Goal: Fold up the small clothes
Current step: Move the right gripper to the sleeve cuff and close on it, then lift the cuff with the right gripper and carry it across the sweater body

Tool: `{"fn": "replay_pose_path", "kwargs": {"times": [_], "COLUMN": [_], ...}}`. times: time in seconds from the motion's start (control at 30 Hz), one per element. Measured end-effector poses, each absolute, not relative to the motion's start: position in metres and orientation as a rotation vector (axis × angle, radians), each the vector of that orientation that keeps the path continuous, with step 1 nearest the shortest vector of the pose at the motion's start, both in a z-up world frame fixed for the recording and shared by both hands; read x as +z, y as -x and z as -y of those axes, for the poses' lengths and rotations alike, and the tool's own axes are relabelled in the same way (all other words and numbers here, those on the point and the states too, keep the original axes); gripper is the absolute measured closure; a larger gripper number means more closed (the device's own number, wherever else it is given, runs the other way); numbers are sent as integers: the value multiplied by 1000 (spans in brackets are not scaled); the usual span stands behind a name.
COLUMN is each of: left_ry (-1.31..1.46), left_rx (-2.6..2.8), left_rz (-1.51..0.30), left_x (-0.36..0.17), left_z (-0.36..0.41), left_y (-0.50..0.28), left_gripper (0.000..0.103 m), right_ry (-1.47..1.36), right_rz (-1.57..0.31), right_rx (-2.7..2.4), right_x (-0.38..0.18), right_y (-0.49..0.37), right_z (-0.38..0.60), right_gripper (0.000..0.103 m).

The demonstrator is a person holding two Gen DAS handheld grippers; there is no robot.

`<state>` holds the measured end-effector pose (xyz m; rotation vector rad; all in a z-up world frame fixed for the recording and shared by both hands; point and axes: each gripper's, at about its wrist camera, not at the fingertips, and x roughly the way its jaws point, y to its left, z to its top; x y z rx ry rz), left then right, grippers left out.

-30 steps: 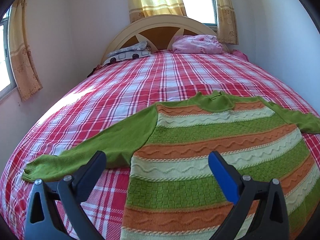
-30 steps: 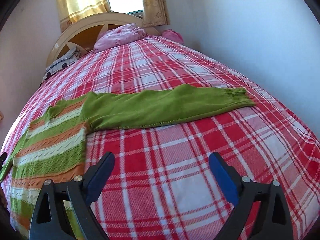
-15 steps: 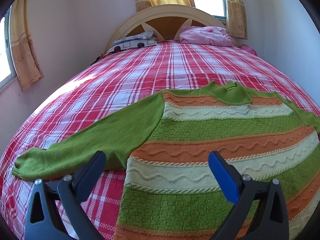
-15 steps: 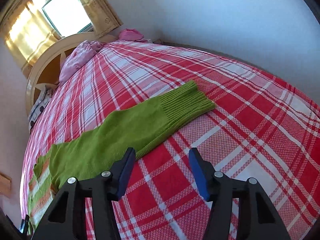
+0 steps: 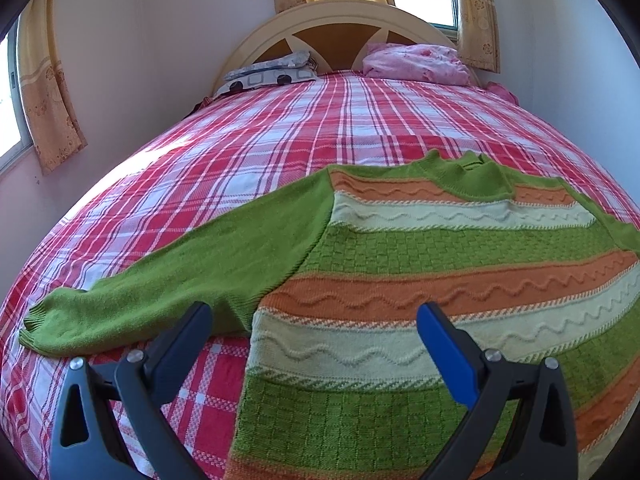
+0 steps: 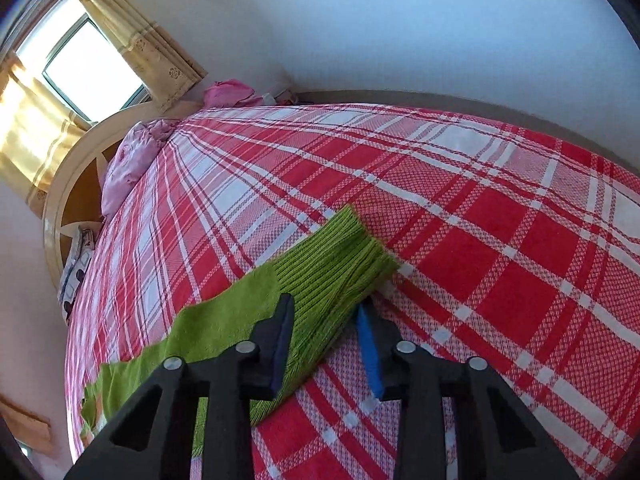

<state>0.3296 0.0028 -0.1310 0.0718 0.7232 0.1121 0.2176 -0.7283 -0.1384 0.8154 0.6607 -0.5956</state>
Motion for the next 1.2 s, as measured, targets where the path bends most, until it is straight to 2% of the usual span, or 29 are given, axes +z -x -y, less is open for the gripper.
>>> {"fn": "replay_pose_path", "kwargs": {"times": [0.07,0.2,0.57,1.2], "left_ry": [-68,-62,-44,-46], "left_rx": [109,109,166,234], "left_rz": [-725,-718,-688,-660], "left_x": [-131,-129,-111,-123], "left_z": [-3,-7,-43,-85], "left_y": [-330,-328,-316,-311], "left_gripper": [0,0,0,0], "right_ry": [-834,-840,-747,-417], "right_rz": [-657,-651,-613,-569], "right_rx": [-601,-586,-507,-225], "right_x": [-142,-139,-87,47], "right_y": [-216,-214,-230,-317], "right_z": [734,735,704,557], "right_gripper": [91,96,96,97]}}
